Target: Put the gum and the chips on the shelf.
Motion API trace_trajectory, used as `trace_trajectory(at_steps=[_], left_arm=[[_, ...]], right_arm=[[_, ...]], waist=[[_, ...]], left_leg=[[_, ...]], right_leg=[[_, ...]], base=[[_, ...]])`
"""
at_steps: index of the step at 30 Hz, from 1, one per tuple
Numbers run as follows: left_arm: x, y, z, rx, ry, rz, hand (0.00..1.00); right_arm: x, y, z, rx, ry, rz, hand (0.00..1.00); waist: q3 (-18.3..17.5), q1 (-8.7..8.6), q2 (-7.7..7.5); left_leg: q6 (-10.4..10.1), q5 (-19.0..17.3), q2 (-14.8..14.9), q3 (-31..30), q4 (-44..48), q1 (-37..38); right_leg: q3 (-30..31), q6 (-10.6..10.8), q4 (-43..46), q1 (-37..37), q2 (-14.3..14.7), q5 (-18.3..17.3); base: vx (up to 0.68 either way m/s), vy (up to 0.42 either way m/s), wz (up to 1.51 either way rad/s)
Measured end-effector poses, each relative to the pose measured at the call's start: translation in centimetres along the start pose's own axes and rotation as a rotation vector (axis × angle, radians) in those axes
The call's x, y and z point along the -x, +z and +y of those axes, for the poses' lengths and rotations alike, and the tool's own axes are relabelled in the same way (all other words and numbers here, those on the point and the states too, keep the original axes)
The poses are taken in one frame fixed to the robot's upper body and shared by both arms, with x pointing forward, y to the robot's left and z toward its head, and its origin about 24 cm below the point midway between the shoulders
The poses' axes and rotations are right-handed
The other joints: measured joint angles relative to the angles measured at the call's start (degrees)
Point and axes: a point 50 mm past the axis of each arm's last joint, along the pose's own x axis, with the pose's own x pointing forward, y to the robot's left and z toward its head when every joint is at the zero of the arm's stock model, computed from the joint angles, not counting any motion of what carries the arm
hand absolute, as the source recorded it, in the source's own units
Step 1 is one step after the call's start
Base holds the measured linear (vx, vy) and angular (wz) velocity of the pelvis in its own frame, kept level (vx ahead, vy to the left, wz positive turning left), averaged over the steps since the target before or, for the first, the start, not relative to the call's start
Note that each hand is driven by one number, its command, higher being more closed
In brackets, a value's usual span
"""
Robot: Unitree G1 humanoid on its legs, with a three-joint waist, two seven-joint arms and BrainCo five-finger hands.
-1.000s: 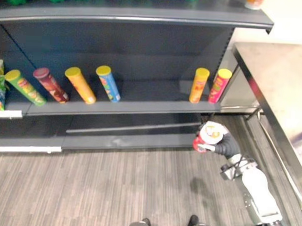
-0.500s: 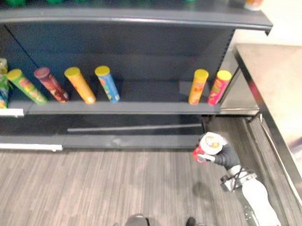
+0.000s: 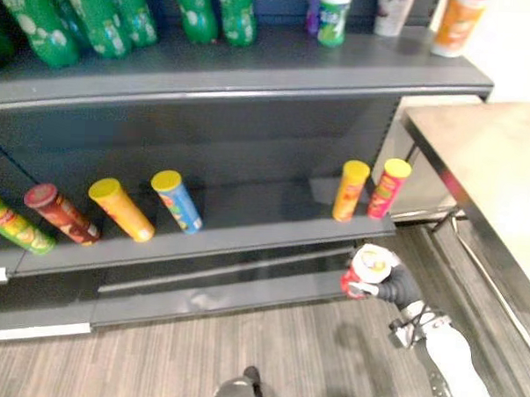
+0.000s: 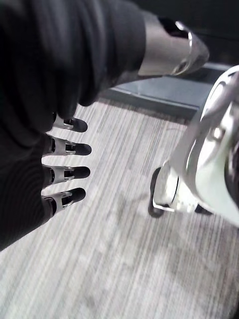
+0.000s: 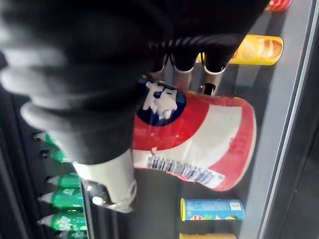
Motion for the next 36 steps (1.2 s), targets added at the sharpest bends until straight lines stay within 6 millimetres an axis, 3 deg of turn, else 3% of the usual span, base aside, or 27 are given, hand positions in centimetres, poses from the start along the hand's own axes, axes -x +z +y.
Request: trace_trajectory(at_steps=[1,2,4,6,7,10,12,13,14,18,22,26,36], left_arm=[[-0.1,0.2,-0.2,-0.010,-0.007,-0.008,0.00],[-0.1,0.4,-0.2,-0.012,-0.010,-0.013,0.00],[-0.1,0.6,-0.4,-0.013,-0.006,-0.023,0.00],[-0.2,0.7,-0.4,-0.009,0.002,-0.025,0.00],[-0.2,1.0,-0.5,0.002,0.006,-0.029,0.00],[-0.6,2.1,-1.3,0.007,-0.002,-0.057,0.00],[-0.7,2.4,-1.2,0.013,0.003,-0.063,0.00],[-0.7,2.4,-0.9,0.023,0.013,-0.061,0.00],[-0.6,2.3,-0.9,0.048,0.022,-0.059,0.00],[-0.4,1.1,-2.0,0.089,0.013,-0.029,0.00],[-0.2,0.5,-1.8,0.121,0.026,-0.022,0.00],[-0.2,0.7,-1.9,0.115,0.013,-0.034,0.00],[-0.4,1.6,-2.4,0.073,-0.013,-0.061,0.00]], right_arm=[[-0.1,0.0,0.2,-0.007,-0.002,-0.007,1.00],[-0.2,0.1,0.3,-0.010,-0.003,-0.015,1.00],[-0.9,0.5,0.7,-0.027,-0.001,-0.056,1.00],[-1.4,1.0,0.6,-0.018,0.008,-0.088,1.00],[-1.8,1.3,0.6,-0.011,0.014,-0.106,1.00],[-2.4,1.8,0.7,-0.001,0.031,-0.128,1.00],[-2.9,2.0,1.2,-0.004,0.059,-0.139,1.00],[-3.1,2.1,1.6,-0.011,0.073,-0.144,1.00],[-3.1,2.0,1.5,-0.010,0.073,-0.141,1.00],[-3.5,2.3,1.2,-0.014,0.093,-0.148,1.00],[-3.2,1.1,1.5,-0.039,0.115,-0.089,1.00],[-3.2,0.6,2.5,-0.063,0.172,-0.053,1.00],[-3.1,-0.2,3.2,-0.091,0.235,0.035,1.00]], waist=[[0.0,-0.01,0.05],[0.0,0.01,0.22],[0.3,-0.13,0.69],[0.3,-0.11,0.83],[0.1,-0.14,1.33],[0.1,-0.10,1.98],[-0.1,-0.05,1.53],[-0.6,0.04,0.64],[-0.9,0.29,0.70],[-1.1,0.70,4.03],[-1.8,0.45,4.32],[-2.1,1.02,4.21],[-2.3,0.16,4.53]], left_leg=[[0.8,-0.7,-0.4,0.7,-1.0,2.4],[1.4,-1.2,-0.4,0.9,-2.1,4.4],[1.6,-1.3,-0.1,1.4,-6.9,9.8],[1.6,-1.3,0.3,2.3,-9.3,12.3],[1.5,-1.3,0.9,2.7,-10.4,13.1],[0.5,-1.3,2.8,3.1,-11.0,13.7],[-1.2,-1.4,3.4,3.2,-10.8,14.2],[-2.7,-1.8,3.2,2.8,-10.9,14.8],[-4.2,-2.1,4.2,2.4,-11.0,15.6],[-7.6,-0.3,7.9,2.2,-13.4,15.7],[-9.2,1.9,10.4,2.4,-16.4,17.9],[-9.7,2.2,10.0,4.0,-17.3,17.5],[-9.7,2.2,9.5,4.3,-18.1,18.0]], right_leg=[[0.0,-1.1,5.2,-2.1,-0.9,4.0],[0.2,-0.4,9.1,-3.6,-1.1,6.0],[-1.4,-1.9,17.1,-7.7,1.1,2.9],[-3.9,-2.0,16.8,-10.0,2.9,0.3],[-6.0,-2.1,13.9,-12.1,4.4,-0.9],[-8.0,-0.8,2.9,-15.9,6.5,0.1],[-7.0,-0.6,-3.7,-16.7,6.8,5.7],[-5.7,-0.5,-6.9,-16.3,7.1,14.5],[-5.6,0.7,-8.7,-14.3,7.8,13.3],[-9.1,0.4,-18.8,-9.7,13.2,13.0],[-10.9,-0.6,-24.5,-5.0,17.0,13.7],[-9.6,-0.5,-28.9,-4.7,17.6,16.5],[-9.3,-0.8,-28.9,-4.7,17.2,17.3]], base=[[0.31,0.197,-0.13],[0.37,0.208,-0.15],[0.33,0.148,-0.19],[0.24,0.063,-0.22],[0.21,-0.012,-0.21],[0.18,-0.078,-0.06],[0.17,-0.148,0.08],[0.18,-0.217,0.16],[0.20,-0.291,0.11],[0.13,-0.247,0.06],[0.01,-0.139,0.16],[-0.03,-0.026,-0.14],[0.02,0.010,-0.02]])
